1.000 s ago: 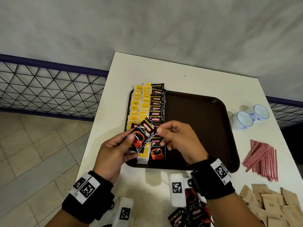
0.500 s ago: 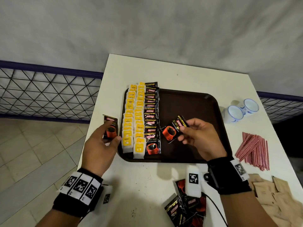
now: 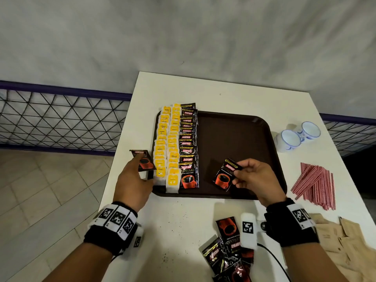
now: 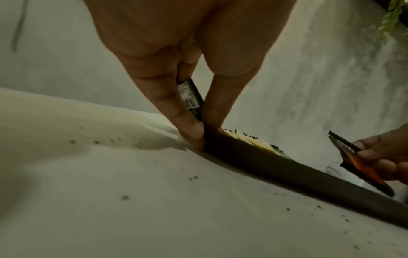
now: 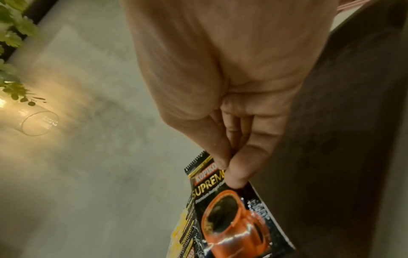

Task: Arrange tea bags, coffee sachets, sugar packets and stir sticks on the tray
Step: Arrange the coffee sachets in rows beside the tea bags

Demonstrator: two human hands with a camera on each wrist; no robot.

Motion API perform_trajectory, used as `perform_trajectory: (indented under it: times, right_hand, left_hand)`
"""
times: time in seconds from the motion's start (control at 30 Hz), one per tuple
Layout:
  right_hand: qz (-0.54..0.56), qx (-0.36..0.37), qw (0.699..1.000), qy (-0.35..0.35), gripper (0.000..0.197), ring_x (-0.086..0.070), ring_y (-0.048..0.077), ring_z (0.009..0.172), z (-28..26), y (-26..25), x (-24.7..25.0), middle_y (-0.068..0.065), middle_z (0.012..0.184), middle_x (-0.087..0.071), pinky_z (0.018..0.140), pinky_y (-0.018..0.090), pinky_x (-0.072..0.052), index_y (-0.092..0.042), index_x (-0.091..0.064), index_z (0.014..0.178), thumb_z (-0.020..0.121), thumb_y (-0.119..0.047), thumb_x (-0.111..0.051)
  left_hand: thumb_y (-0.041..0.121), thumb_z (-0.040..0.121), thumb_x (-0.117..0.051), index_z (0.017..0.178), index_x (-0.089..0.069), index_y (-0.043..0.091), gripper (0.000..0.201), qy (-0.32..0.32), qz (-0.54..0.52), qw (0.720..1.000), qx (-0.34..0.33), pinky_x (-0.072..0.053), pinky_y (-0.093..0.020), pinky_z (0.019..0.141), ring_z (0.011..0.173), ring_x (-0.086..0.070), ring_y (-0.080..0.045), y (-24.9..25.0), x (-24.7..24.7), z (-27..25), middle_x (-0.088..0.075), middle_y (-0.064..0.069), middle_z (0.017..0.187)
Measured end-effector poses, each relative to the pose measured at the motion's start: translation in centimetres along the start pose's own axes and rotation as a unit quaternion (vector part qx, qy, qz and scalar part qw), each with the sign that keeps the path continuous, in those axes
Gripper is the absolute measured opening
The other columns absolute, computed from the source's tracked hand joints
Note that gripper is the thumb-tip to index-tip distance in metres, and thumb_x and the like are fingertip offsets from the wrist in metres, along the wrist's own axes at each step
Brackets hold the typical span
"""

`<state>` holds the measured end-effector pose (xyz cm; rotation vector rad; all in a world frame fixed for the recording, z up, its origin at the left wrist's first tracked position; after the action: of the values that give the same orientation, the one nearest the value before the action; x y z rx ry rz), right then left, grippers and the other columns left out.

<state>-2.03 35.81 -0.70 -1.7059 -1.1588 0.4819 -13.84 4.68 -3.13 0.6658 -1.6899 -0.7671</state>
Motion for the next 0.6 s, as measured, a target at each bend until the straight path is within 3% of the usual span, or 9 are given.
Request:
perform_trajectory:
  times: [0.17, 0.33, 0.5, 0.6]
  right_hand:
    - [-0.056, 0.025, 0.998, 0.004, 0.017, -0.064, 0.017, 0.051, 2.2, -1.9, -0.9, 0.011, 0.066, -0.066, 0.043, 0.023, -0.049, -0.007, -0.061, 0.085, 0.087, 0.009, -0.066]
    - [-0.112, 0.05, 0.992, 0.002, 0.016, -0.065, 0.013, 0.05, 5.8, -4.4, -2.4, 0.01, 0.066, -0.068, 0.044, 0.022, -0.049, -0.008, -0.064, 0.084, 0.088, 0.007, -0.064]
    - [-0.142, 0.054, 0.988, 0.001, 0.02, -0.063, 0.009, 0.045, 10.1, -6.9, -4.9, 0.008, 0.066, -0.064, 0.042, 0.019, -0.047, -0.013, -0.06, 0.081, 0.091, 0.004, -0.06]
    - [-0.154, 0.06, 0.986, -0.005, 0.018, -0.065, 0.012, 0.046, 12.3, -8.2, -6.4, 0.011, 0.069, -0.064, 0.044, 0.022, -0.05, -0.011, -0.061, 0.082, 0.09, 0.005, -0.06]
  left_hand:
    - [0.009, 0.073, -0.086, 0.13, -0.059, 0.026, 0.065, -0.003, -0.006, 1.0, 0.016, -0.051, -0.03, 0.084, 0.094, -0.07, -0.027, -0.7, 0.4, -0.6, -0.071, 0.001, 0.114]
    - [0.013, 0.07, -0.089, 0.129, -0.058, 0.03, 0.069, -0.006, 0.006, 0.999, 0.033, -0.052, -0.031, 0.078, 0.087, -0.071, -0.026, -2.1, 1.4, -1.4, -0.073, 0.0, 0.103]
    - [0.01, 0.073, -0.087, 0.134, -0.056, 0.033, 0.072, -0.019, 0.008, 0.998, 0.053, -0.05, -0.03, 0.077, 0.089, -0.069, -0.023, -2.6, 2.3, -3.0, -0.072, 0.0, 0.11]
    - [0.009, 0.076, -0.085, 0.139, -0.054, 0.031, 0.073, -0.019, 0.017, 0.998, 0.064, -0.044, -0.025, 0.074, 0.08, -0.062, -0.007, -2.3, 2.7, -3.7, -0.068, 0.001, 0.121]
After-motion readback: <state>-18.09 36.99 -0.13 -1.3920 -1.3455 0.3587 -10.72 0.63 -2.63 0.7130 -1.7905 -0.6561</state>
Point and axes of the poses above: each hand's wrist, its own z-axis towards the middle knuckle, its own x-axis out of the back of the hand, y = z × x, the point moved 4 cm from there along z, towards the middle knuckle
